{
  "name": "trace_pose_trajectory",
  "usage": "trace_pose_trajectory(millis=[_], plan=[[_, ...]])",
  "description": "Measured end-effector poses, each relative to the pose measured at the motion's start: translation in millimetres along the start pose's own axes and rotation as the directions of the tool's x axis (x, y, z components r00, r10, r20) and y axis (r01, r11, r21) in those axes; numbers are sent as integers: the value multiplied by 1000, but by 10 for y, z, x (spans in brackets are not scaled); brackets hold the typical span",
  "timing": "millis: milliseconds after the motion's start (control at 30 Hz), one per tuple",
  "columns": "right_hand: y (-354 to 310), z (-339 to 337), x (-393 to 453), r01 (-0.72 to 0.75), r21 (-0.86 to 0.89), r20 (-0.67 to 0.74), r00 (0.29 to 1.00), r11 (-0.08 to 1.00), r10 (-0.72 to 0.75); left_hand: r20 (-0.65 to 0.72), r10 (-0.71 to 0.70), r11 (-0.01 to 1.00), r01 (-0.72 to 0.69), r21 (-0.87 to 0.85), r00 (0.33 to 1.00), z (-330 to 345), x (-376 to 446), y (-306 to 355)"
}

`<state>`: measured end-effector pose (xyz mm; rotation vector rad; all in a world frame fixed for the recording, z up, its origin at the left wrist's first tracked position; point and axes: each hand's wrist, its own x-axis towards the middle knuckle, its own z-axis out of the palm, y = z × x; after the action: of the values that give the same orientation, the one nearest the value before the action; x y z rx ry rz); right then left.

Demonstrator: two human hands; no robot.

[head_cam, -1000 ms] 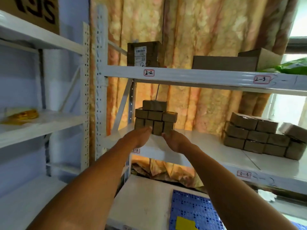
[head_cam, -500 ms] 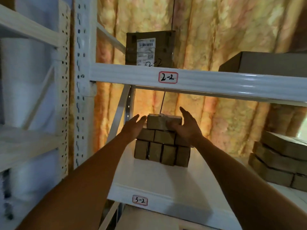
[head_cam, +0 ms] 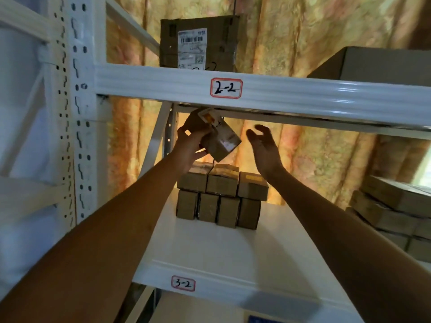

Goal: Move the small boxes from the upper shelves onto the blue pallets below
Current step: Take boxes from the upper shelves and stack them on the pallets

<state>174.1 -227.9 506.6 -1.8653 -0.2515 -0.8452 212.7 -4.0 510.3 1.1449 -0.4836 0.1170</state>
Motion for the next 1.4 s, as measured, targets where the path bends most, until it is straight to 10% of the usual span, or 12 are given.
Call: trace_pose_trajectory(millis=[100,233,400,567,1067,1400], plan=[[284,-244,-27,-544,-331,-147,837,772,527,-44,-63,996,65,68,997,-79,13,-55],[426,-279,-209,-779,-144,99,601,610,793,-36,-57,987,62,145,998,-40,-61,-133],[335,-408,-229,-490,173,-185,836,855,517,-5,-41,983,41,180,999,27,-188,-141],[-98,-481,-531,-233,331,-21,967,915,254,58,-52,989,43,138,997,159,-349,-161],[-586,-1263,-2259,-364,513,140,929,778,342,-37,-16,1000,16,6,999,699,-2306,-183],[21,-1919,-4414,-635,408,331,773,656,542,1,-360,921,355,-161,933,789,-4674,-1242]])
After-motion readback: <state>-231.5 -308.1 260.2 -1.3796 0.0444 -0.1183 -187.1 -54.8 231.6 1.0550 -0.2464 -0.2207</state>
